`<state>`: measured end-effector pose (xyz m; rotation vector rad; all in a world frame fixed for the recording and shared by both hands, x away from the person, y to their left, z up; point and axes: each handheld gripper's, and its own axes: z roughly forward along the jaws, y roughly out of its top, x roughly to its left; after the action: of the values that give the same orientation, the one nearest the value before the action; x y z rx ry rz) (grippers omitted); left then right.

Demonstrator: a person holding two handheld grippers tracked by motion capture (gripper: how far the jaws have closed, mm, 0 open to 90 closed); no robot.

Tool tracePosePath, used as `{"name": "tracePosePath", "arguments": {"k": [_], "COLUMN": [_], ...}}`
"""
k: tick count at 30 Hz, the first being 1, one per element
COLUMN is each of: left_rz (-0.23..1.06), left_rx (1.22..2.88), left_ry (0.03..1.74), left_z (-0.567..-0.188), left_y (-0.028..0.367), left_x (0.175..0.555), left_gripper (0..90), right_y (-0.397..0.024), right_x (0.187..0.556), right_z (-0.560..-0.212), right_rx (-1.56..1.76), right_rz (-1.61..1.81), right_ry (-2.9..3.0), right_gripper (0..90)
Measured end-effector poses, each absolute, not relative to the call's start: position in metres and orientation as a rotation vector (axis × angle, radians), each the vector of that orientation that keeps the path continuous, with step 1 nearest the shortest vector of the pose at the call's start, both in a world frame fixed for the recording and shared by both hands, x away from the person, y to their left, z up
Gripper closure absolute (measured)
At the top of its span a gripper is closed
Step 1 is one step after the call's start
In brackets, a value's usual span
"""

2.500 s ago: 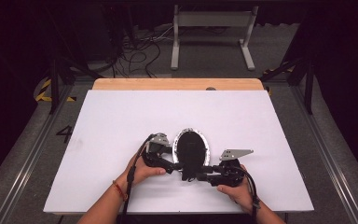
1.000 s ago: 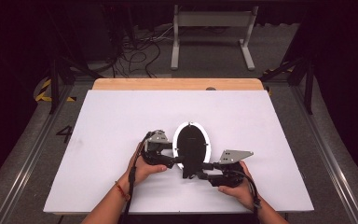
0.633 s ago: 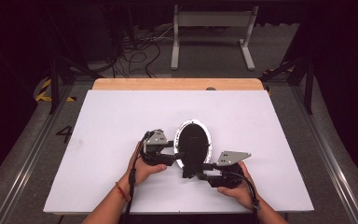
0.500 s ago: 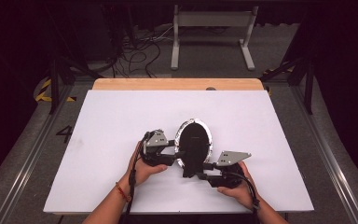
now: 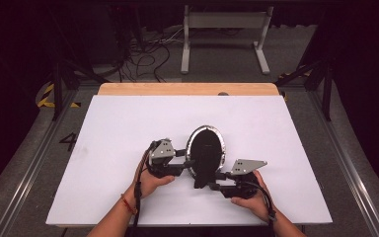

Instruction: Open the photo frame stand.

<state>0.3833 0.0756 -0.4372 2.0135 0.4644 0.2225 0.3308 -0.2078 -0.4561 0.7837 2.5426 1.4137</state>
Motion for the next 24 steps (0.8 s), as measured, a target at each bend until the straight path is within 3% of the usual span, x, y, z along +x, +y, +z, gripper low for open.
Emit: {"name": "tracePosePath", "arguments": {"k": [8,13,20,22,24], "left_rz": [0.260,0.289,0.308,0.301,0.291], "left_rx": [2.020,2.040,2.044,2.040,2.045], "left_ry": [0.398,0.371,0.343,0.351,0.353], "left_z": [-0.436,-0.436,-0.434,-0.435,-0.435], "left_y": [0.079,0.080,0.080,0.080,0.080], "left_x": [0.377,0.374,0.370,0.370,0.371], "left_gripper": [57.3,59.0,61.1,60.6,53.2], "right_y": [-0.207,-0.206,-0.205,-0.205,-0.204], "right_x": [0.332,0.330,0.329,0.328,0.328], "right_z": [-0.455,-0.454,-0.453,-0.453,-0.452], "right_rx": [0.806,0.785,0.772,0.768,0.767], "right_rz": [1.471,1.465,1.413,1.414,1.412], "right_ry": [2.546,2.550,2.556,2.556,2.555], "right_gripper": [57.1,70.5,76.4,76.5,76.7]}}
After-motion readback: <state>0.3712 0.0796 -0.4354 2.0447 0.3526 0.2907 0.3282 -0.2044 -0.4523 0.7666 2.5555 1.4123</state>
